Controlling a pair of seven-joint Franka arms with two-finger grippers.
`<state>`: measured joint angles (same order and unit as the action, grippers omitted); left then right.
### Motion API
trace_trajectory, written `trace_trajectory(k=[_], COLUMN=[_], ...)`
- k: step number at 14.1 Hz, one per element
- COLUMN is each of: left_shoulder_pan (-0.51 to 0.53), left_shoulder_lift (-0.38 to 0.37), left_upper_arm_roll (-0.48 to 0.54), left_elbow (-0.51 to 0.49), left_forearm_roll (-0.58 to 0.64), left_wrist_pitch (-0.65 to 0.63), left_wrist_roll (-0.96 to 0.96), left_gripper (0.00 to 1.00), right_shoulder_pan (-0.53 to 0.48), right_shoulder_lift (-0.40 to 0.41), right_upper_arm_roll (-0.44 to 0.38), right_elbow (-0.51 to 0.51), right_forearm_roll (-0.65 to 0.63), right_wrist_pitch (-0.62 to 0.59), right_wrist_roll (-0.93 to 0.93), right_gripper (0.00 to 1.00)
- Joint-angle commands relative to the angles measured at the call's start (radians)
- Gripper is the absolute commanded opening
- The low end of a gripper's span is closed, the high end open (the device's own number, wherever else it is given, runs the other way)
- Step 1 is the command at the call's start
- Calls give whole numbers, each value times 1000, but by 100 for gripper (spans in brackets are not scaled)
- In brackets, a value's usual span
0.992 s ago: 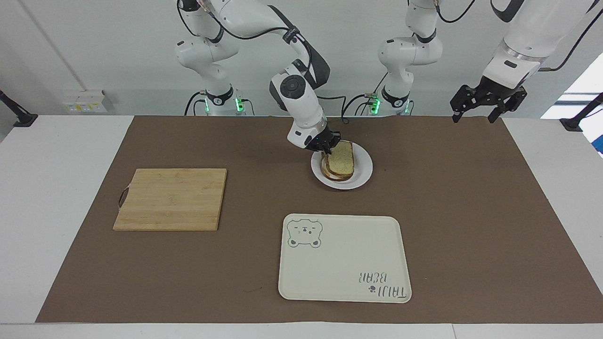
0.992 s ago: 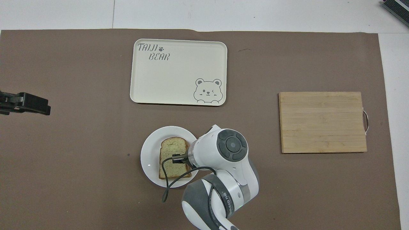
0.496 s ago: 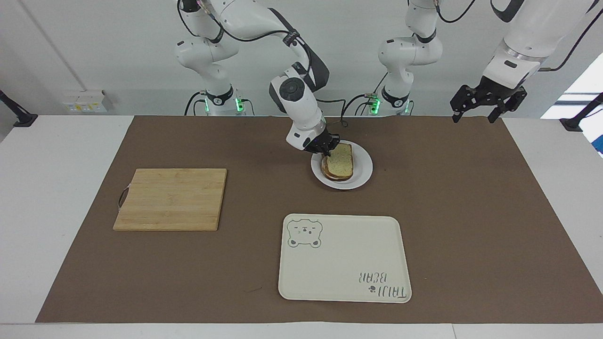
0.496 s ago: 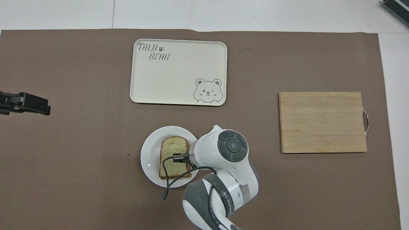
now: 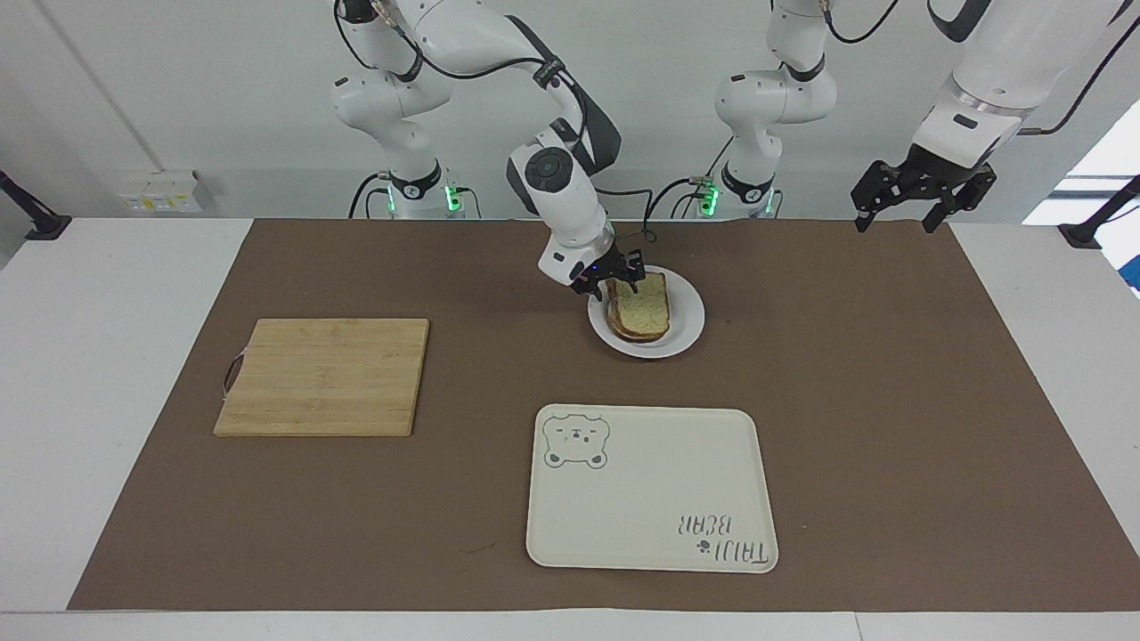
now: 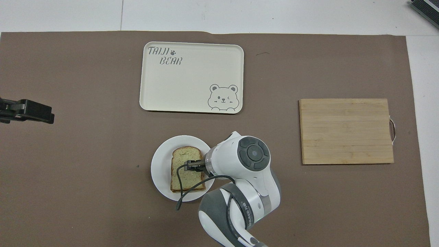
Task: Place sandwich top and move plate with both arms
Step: 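Lower the bread onto the egg and open the right gripper, then withdraw the right gripper while the left gripper reaches toward the plate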
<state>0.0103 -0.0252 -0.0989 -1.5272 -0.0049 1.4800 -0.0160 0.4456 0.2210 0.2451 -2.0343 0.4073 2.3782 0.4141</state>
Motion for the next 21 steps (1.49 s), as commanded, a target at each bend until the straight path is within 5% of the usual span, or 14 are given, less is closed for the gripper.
trace_trajectory(k=[1,9,13,21], left_shoulder_pan=[20,17,20,75], left_shoulder_lift=[-10,-10,-12,-12], left_upper_arm_roll=[-7,-16,-5,-2], left_elbow=[1,-5,-36,-221], left_forearm_roll=[-17,-81,-188,-374], left_wrist_pitch=[-12,-7,2,100], left_wrist_roll=[10,14,43,349], left_gripper=[100,100,100,100], right_shoulder_pan=[-62,-263,-303,-389], right_shoulder_lift=[-22,-124,-140,-239], right_upper_arm_roll=[3,3,-3,-42], right_elbow=[12,58,186,247], right_forearm_roll=[-33,-277,-300,-317], right_wrist_pitch=[3,-97,-290,-461], right_wrist_roll=[3,2,11,-1], right_gripper=[100,100,100,100])
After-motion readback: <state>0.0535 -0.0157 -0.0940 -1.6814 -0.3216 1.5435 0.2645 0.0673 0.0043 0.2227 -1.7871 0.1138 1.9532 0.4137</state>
